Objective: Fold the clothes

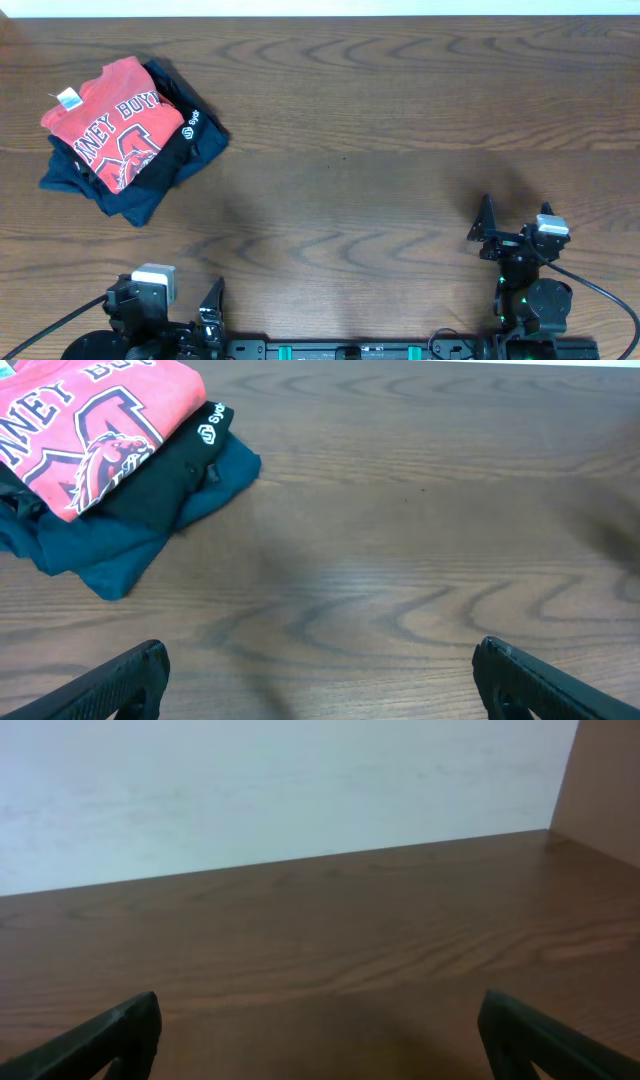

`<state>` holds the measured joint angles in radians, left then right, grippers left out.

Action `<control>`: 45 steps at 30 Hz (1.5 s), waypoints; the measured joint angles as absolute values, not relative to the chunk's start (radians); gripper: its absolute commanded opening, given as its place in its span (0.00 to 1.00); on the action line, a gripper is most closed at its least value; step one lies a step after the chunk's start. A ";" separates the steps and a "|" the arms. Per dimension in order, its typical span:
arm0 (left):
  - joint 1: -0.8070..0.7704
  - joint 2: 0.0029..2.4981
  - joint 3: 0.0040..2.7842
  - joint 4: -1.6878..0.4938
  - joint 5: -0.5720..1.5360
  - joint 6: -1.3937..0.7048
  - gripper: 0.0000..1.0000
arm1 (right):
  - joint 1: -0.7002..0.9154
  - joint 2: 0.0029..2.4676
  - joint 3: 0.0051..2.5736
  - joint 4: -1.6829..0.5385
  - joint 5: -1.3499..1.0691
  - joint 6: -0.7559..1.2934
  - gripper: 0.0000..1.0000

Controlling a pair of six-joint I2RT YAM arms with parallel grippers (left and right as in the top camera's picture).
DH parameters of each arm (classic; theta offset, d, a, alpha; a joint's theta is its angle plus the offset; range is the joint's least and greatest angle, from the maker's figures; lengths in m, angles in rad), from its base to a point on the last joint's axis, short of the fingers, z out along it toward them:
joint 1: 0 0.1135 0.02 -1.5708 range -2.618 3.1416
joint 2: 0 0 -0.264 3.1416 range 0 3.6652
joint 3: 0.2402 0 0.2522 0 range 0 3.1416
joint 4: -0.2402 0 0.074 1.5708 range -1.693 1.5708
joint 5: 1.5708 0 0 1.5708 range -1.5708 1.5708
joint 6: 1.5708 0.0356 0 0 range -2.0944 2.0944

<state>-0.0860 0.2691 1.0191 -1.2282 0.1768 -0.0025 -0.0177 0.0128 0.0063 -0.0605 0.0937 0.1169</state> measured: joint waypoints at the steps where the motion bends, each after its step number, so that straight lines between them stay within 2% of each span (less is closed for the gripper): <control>1: -0.086 0.269 1.019 -1.228 0.177 -0.002 0.98 | -0.018 0.013 0.006 -0.060 0.093 0.117 0.99; 37: -0.086 0.269 1.019 -1.257 0.169 0.001 0.98 | -0.018 0.013 0.006 -0.062 0.085 0.117 0.99; 45: -0.064 0.212 0.894 -1.074 0.145 0.001 0.98 | -0.018 0.012 0.006 -0.062 0.083 0.117 0.99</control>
